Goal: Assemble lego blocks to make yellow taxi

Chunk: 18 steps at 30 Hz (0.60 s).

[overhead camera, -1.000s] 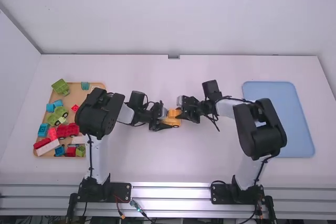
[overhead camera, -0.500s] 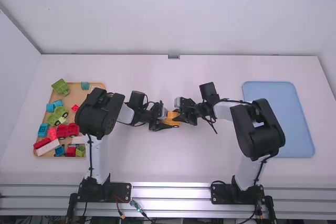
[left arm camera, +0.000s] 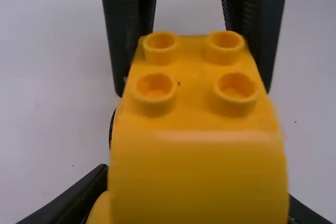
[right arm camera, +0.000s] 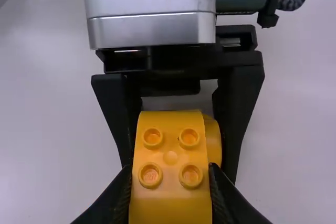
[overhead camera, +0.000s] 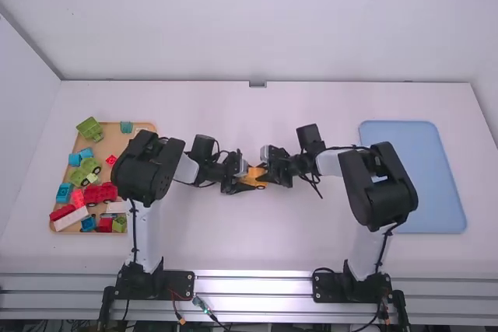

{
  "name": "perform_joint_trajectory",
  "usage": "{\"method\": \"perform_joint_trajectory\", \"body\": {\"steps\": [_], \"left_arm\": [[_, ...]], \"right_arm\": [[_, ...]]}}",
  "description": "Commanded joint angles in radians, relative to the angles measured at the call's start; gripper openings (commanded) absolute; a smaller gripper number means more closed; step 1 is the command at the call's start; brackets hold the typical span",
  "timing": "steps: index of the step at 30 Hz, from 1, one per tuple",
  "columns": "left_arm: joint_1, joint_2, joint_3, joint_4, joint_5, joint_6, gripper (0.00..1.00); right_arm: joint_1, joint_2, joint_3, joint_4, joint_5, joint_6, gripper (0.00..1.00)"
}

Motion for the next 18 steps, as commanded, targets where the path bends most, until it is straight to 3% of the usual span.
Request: {"method": "perform_joint_trajectory", "body": {"steps": [1,18], "left_arm": [[0.000,0.016,-0.013,-0.003,0.008,0.005,0.50],[0.001,0.016,-0.013,0.001,0.009,0.004,0.49]], "right_arm": [[0.004,0.013,-0.003,-0.009,-0.025,-0.018,0.00],[0.011,0.092,-0.002,0.069,0.026,0.050,0.00]]}}
